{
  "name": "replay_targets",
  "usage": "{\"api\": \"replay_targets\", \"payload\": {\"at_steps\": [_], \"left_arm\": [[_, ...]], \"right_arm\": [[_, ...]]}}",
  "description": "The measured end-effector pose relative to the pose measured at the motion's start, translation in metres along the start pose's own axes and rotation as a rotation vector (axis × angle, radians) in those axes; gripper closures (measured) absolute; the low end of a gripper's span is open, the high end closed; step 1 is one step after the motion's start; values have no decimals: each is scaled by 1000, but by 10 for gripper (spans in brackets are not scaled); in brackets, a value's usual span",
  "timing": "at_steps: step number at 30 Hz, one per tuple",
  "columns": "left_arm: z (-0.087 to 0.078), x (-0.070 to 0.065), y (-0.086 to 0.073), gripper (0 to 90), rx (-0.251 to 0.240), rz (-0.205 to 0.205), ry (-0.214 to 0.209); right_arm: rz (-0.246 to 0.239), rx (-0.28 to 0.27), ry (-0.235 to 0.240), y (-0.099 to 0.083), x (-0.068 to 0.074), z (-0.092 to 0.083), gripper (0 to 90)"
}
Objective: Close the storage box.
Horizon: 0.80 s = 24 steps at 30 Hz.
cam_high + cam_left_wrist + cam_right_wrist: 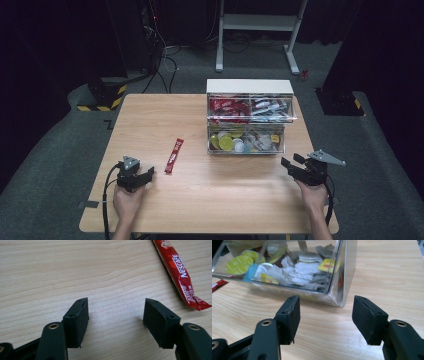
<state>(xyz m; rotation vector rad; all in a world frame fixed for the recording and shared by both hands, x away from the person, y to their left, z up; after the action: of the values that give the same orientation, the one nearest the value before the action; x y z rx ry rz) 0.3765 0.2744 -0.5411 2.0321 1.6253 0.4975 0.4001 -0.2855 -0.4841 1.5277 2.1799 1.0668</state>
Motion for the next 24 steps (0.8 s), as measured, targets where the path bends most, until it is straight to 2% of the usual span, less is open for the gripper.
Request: {"api": "replay_targets", "payload": {"at_steps": [10, 24], "left_arm": [[0, 0, 0, 373, 2, 0, -2], [0, 0, 0, 372, -1, -1, -1]], "right_arm": [[27, 48, -26, -11, -4, 19, 403], [-9, 106, -87, -13, -4, 38, 405]]}}
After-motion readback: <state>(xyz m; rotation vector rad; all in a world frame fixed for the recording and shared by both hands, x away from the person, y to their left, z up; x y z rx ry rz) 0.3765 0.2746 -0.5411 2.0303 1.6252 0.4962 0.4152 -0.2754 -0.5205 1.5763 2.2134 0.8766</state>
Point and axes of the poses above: each handheld gripper's, and its own axes: z roughly forward along the jaws, y roughly out of its top, x roughly to its left, the point moved 2 cm from there along z, roughly forward along the jaws, and after that the axes turned 14 degrees about x, right-handed, at the moved point
